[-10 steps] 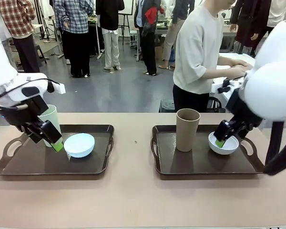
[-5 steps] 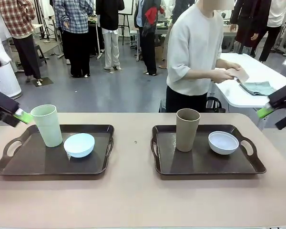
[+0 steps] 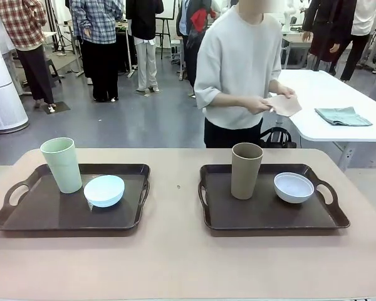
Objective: Set up a tray with a mat and arrange the tableware.
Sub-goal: Pick up the Picnic Bowl and Reusable plastic cup from the Handle tray in front of the human's position and hold them in the air.
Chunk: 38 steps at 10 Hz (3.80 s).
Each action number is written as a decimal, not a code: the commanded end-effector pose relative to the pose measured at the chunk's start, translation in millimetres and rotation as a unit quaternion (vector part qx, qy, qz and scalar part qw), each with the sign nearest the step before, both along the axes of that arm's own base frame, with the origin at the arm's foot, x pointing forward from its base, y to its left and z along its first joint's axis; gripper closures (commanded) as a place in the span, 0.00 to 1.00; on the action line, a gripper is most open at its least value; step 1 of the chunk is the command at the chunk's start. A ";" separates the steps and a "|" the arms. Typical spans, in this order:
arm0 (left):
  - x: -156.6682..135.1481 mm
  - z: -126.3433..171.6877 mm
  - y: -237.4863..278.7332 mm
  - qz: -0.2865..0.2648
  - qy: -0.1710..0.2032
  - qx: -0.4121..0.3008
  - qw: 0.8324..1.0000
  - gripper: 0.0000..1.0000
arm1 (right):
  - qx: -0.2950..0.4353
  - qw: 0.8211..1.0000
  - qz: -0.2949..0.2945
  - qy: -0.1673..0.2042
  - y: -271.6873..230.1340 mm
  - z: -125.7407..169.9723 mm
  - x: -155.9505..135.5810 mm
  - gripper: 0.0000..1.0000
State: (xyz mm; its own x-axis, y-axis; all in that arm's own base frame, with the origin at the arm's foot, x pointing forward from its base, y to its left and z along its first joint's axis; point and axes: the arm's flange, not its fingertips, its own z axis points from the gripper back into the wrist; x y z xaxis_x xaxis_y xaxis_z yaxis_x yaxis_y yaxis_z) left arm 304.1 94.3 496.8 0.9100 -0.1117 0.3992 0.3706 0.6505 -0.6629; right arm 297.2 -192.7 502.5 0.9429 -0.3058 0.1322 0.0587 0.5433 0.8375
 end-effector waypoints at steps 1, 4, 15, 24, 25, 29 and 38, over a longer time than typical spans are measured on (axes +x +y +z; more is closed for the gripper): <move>-4.4 -3.4 34.3 0.030 0.005 -0.055 0.998 0.00 | 0.020 1.000 -0.009 -0.004 -26.2 -7.5 4.1 0.00; -23.8 -5.3 69.7 0.041 0.046 -0.076 0.995 0.00 | 0.045 0.999 -0.019 0.007 -54.6 -24.0 1.5 0.00; -30.3 -6.5 70.5 0.058 0.064 -0.063 0.994 0.00 | 0.032 0.999 -0.014 0.028 -48.3 -31.1 2.5 0.00; -30.3 -6.5 70.5 0.058 0.064 -0.063 0.994 0.00 | 0.032 0.999 -0.014 0.028 -48.3 -31.1 2.5 0.00; -30.3 -6.5 70.5 0.058 0.064 -0.063 0.994 0.00 | 0.032 0.999 -0.014 0.028 -48.3 -31.1 2.5 0.00; -30.3 -6.5 70.5 0.058 0.064 -0.063 0.994 0.00 | 0.032 0.999 -0.014 0.028 -48.3 -31.1 2.5 0.00; -30.3 -6.5 70.5 0.058 0.064 -0.063 0.994 0.00 | 0.032 0.999 -0.014 0.028 -48.3 -31.1 2.5 0.00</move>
State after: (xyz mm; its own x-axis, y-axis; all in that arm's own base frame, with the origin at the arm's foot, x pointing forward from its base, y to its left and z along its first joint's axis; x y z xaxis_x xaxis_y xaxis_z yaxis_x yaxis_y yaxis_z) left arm 274.6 164.4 490.5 0.9618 0.0400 0.2708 0.1920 0.6063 -0.7717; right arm 299.5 -240.9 472.0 0.9378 -0.3428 0.0554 0.1303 0.4954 0.8588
